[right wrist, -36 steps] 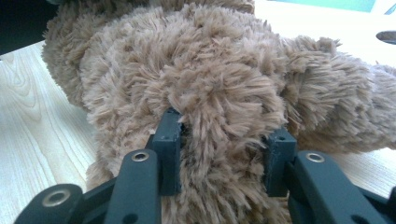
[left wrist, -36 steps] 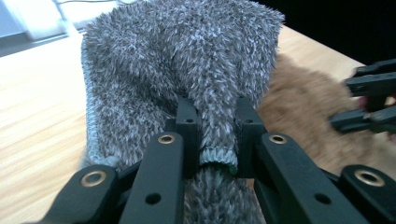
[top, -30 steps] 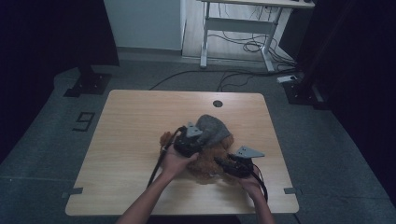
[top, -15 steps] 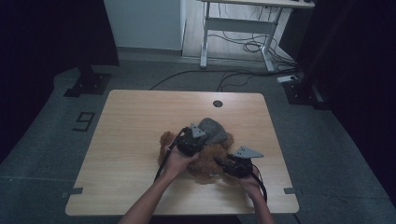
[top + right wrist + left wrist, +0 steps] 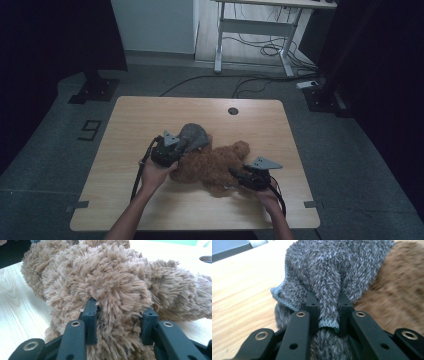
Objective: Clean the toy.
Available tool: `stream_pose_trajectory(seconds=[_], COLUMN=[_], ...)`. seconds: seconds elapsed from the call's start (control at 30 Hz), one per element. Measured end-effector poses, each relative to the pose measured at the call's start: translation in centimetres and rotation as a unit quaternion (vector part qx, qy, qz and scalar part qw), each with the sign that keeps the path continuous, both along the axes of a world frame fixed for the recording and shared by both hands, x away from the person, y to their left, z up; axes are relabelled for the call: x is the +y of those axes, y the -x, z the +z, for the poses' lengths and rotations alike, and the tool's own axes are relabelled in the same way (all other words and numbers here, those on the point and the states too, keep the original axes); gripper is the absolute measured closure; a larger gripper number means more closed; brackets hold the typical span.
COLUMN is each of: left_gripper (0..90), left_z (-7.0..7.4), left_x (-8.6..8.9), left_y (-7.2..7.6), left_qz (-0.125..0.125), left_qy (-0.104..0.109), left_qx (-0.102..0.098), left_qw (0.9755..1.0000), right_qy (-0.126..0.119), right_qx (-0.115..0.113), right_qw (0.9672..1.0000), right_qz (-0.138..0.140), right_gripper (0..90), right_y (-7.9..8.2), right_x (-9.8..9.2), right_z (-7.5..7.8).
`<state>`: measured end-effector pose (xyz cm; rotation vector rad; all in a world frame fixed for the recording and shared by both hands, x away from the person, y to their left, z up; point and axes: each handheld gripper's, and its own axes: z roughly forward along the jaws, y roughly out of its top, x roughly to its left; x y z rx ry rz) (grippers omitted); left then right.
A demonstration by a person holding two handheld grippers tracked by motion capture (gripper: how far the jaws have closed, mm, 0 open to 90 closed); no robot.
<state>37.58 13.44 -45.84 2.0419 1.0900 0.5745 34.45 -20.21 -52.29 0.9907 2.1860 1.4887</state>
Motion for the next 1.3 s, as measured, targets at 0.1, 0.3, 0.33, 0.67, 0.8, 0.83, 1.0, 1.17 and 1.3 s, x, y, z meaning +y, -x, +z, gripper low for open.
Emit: stream_pose_trajectory(seconds=[0.1,0.3,0.33,0.67,0.8,0.83,1.0,1.17,1.3], left_gripper=[77.0,77.2,77.2,77.7,78.0,78.0,78.1,77.9,76.9], left_z=[-0.7,-3.7,-4.2,-6.0,-5.7,-5.7,-5.5,-5.3,-4.1], left_x=[1.1,3.0,3.2,3.4,2.7,2.7,2.6,2.5,3.9], left_y=[0.2,0.4,0.5,1.3,-0.6,-0.6,-4.4,-5.9,-5.2], left_qz=[0.016,0.031,0.030,0.023,0.032,0.032,0.052,0.055,0.048], left_qy=[-0.002,0.011,0.016,0.064,0.067,0.067,0.074,0.074,0.096], left_qx=[0.004,0.048,0.057,0.081,0.068,0.068,0.069,0.075,0.060], left_qw=[0.9999,0.9983,0.9978,0.9944,0.9949,0.9949,0.9935,0.9929,0.9924], right_qy=[-0.001,-0.004,-0.004,-0.004,0.000,0.000,0.010,0.016,0.024], right_qx=[0.001,0.002,0.002,0.003,-0.001,-0.001,-0.003,0.002,-0.001], right_qw=[1.0000,1.0000,1.0000,1.0000,1.0000,1.0000,0.9999,0.9997,0.9996], right_qz=[0.000,-0.001,-0.002,0.001,0.002,0.002,-0.010,-0.021,-0.013], right_gripper=[59.3,59.3,59.4,61.3,61.9,61.9,61.9,61.9,61.6], right_y=[0.0,-0.1,-0.1,-0.2,-1.0,-1.0,-4.0,-6.3,-6.4], right_x=[0.0,0.0,0.0,0.1,0.4,0.4,1.0,1.0,0.6], right_z=[0.0,-0.1,-0.1,0.0,0.2,0.2,0.5,0.7,1.0])
